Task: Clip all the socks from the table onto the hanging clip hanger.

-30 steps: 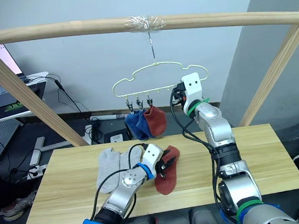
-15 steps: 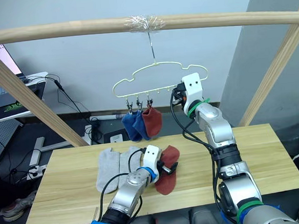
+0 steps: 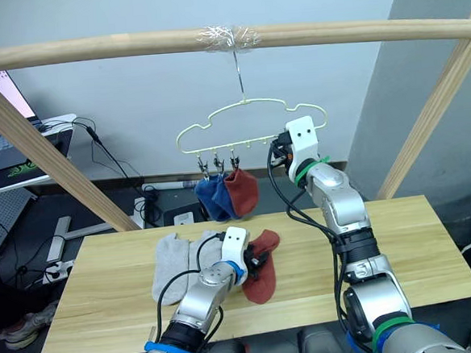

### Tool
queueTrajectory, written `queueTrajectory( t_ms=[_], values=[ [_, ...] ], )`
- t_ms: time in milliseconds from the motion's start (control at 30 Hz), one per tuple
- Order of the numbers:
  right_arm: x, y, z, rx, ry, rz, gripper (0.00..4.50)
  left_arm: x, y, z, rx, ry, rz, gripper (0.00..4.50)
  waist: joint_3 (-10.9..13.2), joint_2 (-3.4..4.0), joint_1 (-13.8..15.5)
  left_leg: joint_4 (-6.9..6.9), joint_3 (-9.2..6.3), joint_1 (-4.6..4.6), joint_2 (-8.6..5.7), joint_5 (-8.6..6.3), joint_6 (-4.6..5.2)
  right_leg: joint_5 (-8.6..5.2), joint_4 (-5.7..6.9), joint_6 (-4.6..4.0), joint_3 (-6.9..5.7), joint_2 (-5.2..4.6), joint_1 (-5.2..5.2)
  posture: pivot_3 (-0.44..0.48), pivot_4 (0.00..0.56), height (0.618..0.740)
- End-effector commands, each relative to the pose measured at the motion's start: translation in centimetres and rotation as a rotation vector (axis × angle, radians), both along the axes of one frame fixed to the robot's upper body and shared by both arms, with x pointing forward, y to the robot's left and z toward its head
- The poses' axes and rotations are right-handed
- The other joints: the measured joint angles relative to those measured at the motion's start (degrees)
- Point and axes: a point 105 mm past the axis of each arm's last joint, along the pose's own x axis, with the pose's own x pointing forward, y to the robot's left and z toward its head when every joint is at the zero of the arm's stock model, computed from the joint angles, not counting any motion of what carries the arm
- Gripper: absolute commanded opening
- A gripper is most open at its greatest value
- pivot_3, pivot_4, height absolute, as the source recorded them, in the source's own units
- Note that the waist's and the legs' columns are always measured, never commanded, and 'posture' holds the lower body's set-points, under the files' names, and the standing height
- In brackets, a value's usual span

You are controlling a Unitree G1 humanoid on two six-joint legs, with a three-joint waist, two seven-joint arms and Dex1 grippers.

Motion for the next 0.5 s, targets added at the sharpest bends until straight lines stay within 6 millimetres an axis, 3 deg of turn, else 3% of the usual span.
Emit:
queueTrajectory(
  t_ms=[33, 200, 400, 500],
  values=[
    [-0.5, 0.3, 2.1, 0.034, -0.071, 0.013, 0.00, -1.9, 0.3, -2.4, 0.022, 0.113, -0.014, 1.45, -0.02, 0.02, 0.00, 0.00, 0.00, 0.00, 0.00, 0.00, 0.00, 0.00, 0.00, 0.00, 0.00, 0.00, 0.00, -0.023, 0.126, 0.737],
    [-0.5, 0.3, 2.1, 0.035, -0.070, 0.013, 0.00, -1.6, 0.0, -1.6, 0.004, 0.048, -0.036, 0.08, -0.03, 0.04, 0.00, 0.00, 0.01, 0.08, 0.00, 0.00, 0.00, 0.00, 0.00, 0.00, 0.00, 0.00, 0.06, -0.024, 0.124, 0.737],
    [-0.5, 0.2, 2.2, 0.042, -0.068, 0.016, 0.00, 0.2, -3.2, 6.0, -0.067, -0.443, -0.226, 0.03, -0.02, 0.04, 0.16, -0.04, 0.02, -0.06, 0.00, 0.00, 0.00, 0.00, -0.04, -0.01, 0.01, -0.01, -0.06, -0.029, 0.123, 0.737],
    [-0.6, 0.2, 2.3, 0.048, -0.068, 0.020, 0.00, 1.3, -3.3, 8.3, -0.032, -0.598, -0.230, 0.03, -0.02, 0.04, 0.22, 0.00, 0.02, -0.14, 0.00, 0.00, 0.00, 0.02, -0.04, -0.04, 0.01, -0.02, -0.10, -0.030, 0.122, 0.737]
  ],
)
